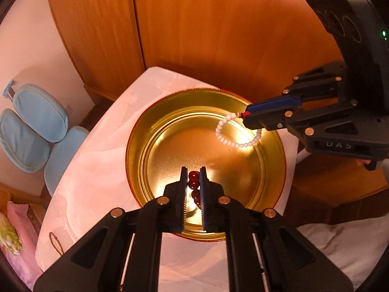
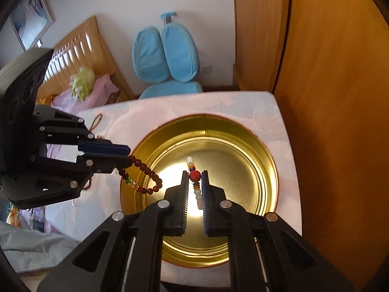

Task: Organize jewelry
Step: 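Carry the dark red bracelet in the left tool over the tin while the right tool carries the white bracelet, then open the left tool over the tin while the right tool drops the white bracelet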

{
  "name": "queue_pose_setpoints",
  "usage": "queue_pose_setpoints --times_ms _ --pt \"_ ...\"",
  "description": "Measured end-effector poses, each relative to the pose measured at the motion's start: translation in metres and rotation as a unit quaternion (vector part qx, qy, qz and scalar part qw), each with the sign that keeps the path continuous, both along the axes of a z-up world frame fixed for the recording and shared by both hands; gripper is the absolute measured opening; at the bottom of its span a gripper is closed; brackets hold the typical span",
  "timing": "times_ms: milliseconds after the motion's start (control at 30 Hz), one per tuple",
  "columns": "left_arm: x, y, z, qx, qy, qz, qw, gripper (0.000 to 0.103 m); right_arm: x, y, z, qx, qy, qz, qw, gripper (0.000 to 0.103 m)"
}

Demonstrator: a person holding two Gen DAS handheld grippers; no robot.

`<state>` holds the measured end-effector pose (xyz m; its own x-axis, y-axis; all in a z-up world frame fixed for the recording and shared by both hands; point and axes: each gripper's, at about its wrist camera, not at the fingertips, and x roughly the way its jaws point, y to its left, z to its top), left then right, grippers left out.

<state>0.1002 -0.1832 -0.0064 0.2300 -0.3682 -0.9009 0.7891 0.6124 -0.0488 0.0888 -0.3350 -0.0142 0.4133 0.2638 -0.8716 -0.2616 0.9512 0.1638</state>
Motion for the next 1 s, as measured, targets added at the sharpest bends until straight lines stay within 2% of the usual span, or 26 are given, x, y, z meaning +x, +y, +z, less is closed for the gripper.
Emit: queue_pose_setpoints --times_ms 133,200,333,500,600,1000 --pt "0.008 -0.016 -0.019 0.051 0.025 -0.025 0.9981 0.01 0.016 -0.004 -0.026 -0.01 0.069 0.0 0.998 0.011" --pt "0.01 -0.02 -0.026 0.077 0.022 -0.033 0.9962 0.01 0.019 -0.006 -0.034 -0.005 0.09 -0.005 0.996 0.011" --pt "0.019 -0.029 -0.04 0.09 0.048 -0.034 0.9942 0.01 0.024 -0.011 -0.047 0.018 0.115 -0.011 0.993 0.011" --pt "0.022 -0.043 -0.062 0.113 0.055 -0.034 0.9915 0.01 0.028 -0.01 -0.056 0.021 0.125 -0.011 0.992 0.011" --pt "0.026 -0.043 -0.069 0.111 0.059 -0.03 0.9917 0.01 0.029 -0.01 -0.061 0.024 0.131 -0.014 0.991 0.011" --pt "0.026 -0.044 -0.078 0.118 0.059 -0.029 0.9909 0.01 0.03 -0.01 -0.073 0.035 0.137 -0.022 0.99 0.011"
